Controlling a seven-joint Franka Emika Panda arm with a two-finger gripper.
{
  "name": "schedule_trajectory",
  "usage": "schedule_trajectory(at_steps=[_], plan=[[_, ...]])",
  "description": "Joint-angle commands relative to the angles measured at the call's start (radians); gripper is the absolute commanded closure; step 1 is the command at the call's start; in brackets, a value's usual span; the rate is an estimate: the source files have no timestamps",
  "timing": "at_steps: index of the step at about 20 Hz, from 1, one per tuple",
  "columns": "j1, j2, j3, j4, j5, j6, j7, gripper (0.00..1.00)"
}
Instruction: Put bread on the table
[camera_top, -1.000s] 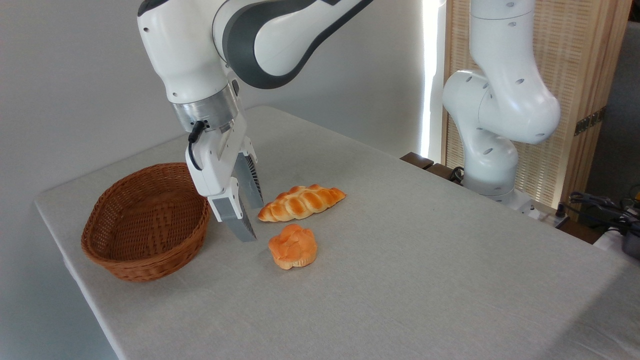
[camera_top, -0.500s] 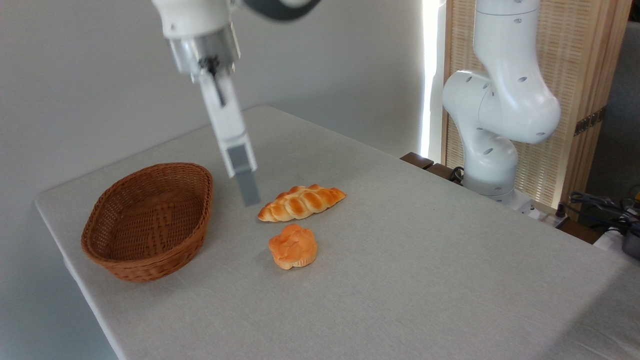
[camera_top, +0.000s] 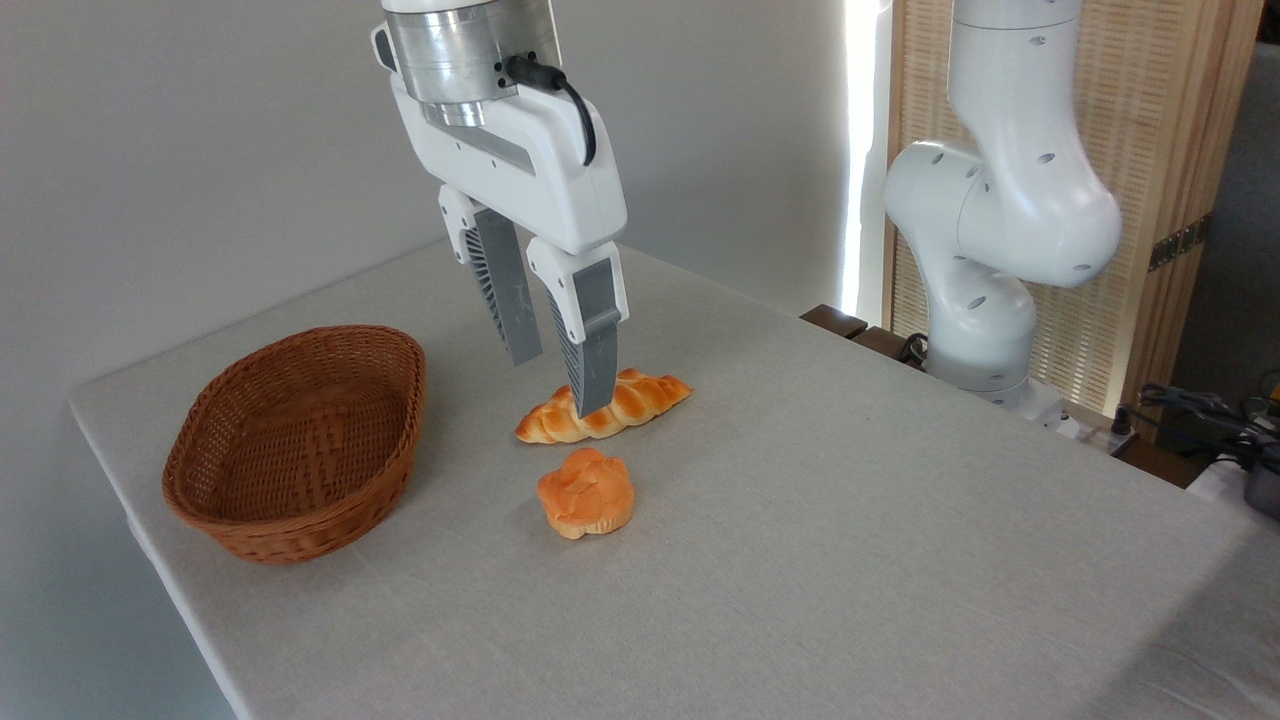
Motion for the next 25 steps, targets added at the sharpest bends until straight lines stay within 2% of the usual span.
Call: schedule_trajectory(at_steps=[1,7,12,15,25], plan=[[-0.010,0.017,-0.002,0.031,-0.011,-0.014,-0.071,0.00],[-0.012,0.015,-0.012,0.029,-0.009,0.036,-0.074,0.00],[-0.010,0.017,-0.085,0.021,0.005,0.026,-0.074,0.00],[0.016,0.014,-0.088,0.021,0.002,0.027,-0.074,0.00],[0.027,0.011,-0.075,0.023,0.006,0.029,-0.064,0.00]])
